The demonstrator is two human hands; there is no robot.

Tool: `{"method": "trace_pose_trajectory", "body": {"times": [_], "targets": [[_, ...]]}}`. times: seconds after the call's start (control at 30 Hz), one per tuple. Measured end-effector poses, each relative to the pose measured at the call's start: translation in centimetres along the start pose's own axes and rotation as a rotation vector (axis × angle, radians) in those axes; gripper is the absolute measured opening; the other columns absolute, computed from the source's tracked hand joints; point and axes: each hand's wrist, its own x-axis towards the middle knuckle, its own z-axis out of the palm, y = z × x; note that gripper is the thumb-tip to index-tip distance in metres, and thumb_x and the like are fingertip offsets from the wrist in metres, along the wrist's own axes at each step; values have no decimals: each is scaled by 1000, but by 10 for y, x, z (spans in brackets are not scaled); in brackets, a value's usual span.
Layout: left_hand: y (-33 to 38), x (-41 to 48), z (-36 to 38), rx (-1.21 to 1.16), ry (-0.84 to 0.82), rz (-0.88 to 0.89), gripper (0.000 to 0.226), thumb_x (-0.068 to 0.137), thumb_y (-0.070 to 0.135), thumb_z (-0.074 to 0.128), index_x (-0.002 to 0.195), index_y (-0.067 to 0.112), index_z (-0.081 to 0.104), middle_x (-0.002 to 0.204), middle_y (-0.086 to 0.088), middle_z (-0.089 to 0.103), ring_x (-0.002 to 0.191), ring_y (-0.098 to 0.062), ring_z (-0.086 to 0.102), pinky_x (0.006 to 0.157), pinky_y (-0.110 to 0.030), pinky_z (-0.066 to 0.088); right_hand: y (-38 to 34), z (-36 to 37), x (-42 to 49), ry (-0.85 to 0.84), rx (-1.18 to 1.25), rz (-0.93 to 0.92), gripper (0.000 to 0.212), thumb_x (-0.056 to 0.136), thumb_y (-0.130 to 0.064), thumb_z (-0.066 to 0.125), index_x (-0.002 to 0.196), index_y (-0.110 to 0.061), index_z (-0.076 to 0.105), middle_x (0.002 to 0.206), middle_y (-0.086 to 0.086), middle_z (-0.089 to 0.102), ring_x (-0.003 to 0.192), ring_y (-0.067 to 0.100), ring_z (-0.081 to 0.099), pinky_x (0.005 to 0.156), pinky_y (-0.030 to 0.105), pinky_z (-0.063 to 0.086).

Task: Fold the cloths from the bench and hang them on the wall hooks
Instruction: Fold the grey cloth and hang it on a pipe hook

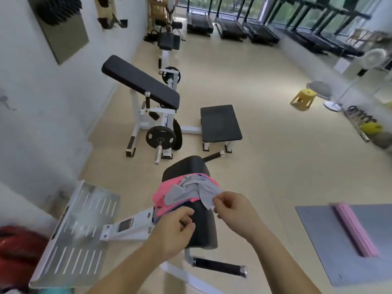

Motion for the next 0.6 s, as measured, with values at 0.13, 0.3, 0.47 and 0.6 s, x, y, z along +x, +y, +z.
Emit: {"method": "trace_pose_trajectory", "body": {"times": [0.13,0.3,0.47,0.6], "targets": [[13,2,87,-100,26,-87,43,94,15,68,136,21,57,111,9,64,84,-6,68,73,-9,51,59,-33,-15,-18,68,45,28,90,-26,51,88,-1,62,86,22,67,65,20,56,67,44,54],[6,-6,125,-120,21,-263,50,96,21,66,143,24,49,127,11,56,101,-4,64,87,-17,52,86,-52,-11,-85,191,91,19,97,-17,53,93,-10,71,85,12,74,68,16,67,59,16,50],[-12,40,102,-65,137,-387,39,95,26,65,133,19,59,124,6,66,105,-10,65,97,-29,51,80,-51,26,-152,224,87,16,99,-20,52,102,-22,68,89,11,76,70,14,69,64,20,53],[-18,105,96,-90,203,-418,16,98,27,60,112,20,65,109,6,66,101,-16,62,87,-22,41,84,-41,73,-143,189,95,20,98,-21,54,98,-37,65,90,7,74,83,26,70,77,35,59]]}}
